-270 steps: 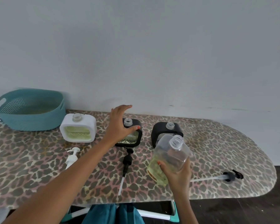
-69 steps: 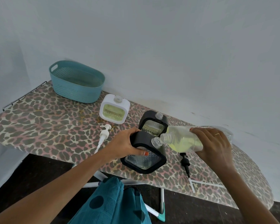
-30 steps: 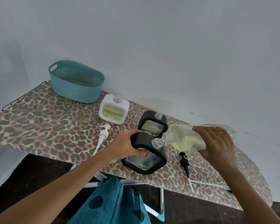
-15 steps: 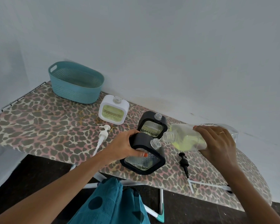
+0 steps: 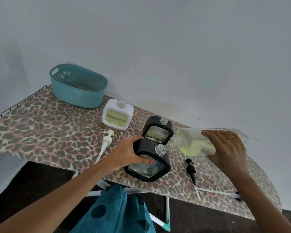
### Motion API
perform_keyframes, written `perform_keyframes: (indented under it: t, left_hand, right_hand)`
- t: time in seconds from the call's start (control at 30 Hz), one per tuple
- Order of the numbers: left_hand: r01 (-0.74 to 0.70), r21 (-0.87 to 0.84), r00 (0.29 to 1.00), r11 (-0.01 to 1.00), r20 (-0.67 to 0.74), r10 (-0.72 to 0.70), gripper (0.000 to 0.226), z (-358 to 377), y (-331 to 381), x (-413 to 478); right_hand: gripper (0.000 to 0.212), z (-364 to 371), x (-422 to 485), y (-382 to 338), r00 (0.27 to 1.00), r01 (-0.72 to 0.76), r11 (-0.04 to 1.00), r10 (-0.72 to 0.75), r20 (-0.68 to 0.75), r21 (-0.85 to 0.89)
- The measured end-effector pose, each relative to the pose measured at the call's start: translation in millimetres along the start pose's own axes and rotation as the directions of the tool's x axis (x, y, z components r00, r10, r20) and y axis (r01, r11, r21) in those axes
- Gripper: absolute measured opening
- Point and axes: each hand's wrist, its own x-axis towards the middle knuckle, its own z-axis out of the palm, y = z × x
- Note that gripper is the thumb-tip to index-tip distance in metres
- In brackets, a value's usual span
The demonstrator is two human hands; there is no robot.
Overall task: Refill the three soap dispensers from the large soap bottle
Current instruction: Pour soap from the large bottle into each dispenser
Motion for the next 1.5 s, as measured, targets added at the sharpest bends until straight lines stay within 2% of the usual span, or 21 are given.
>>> perform_keyframes:
  t: [0.1,0.23,0.47,0.67,0.8,0.97,1.13,1.5]
  left_hand:
    - [0.001,0.003,1.0,1.0,0.0,-0.001,0.053,0.0,-0.3,-0.1]
    - [0.006,0.017,1.0,1.0,-0.002,-0.006,0.056,0.6,0.5,0.1]
    - [0.024,-0.007,1.0,1.0,0.001,-0.024,0.056,0.5,1.7,-1.2]
    - [0.032,-0.01,0.999,0.999,0.0,-0.032,0.054,1.0,1.5,-0.5]
    - [0.036,-0.011,0.999,0.999,0.004,-0.036,0.056,1.2,1.0,-0.6]
    - [0.037,-0.003,0.999,0.999,0.002,-0.037,0.056,1.7,0.4,-0.7]
    - [0.029,0.004,1.0,1.0,-0.004,-0.029,0.052,2.4,1.3,-0.5]
    - [0.009,0.034,1.0,0.999,-0.011,-0.009,0.054,2.7,-1.1,-0.4]
  right_hand:
    - [0.031,-0.5,-0.6,1.0,1.0,0.008,1.0,-0.008,-0.003,-0.001]
    - [0.047,-2.2,1.0,0.4,1.0,-0.012,1.0,0.012,0.015,-0.012]
    - [0.055,-2.1,2.1,1.0,0.999,-0.008,1.0,0.009,0.035,-0.024]
    - [0.052,-2.2,0.9,3.2,0.999,0.018,1.0,-0.018,0.026,-0.018]
    - [0.041,-2.1,1.0,4.5,1.0,0.023,1.0,-0.023,0.013,-0.02]
    - [0.041,-1.6,-0.2,6.9,0.999,0.035,0.999,-0.034,0.02,-0.034]
    - [0.031,-0.4,-1.4,7.5,0.999,0.043,0.998,-0.043,-0.023,-0.035]
    - [0.033,-2.7,-1.1,7.4,0.999,0.026,0.999,-0.025,0.033,-0.041]
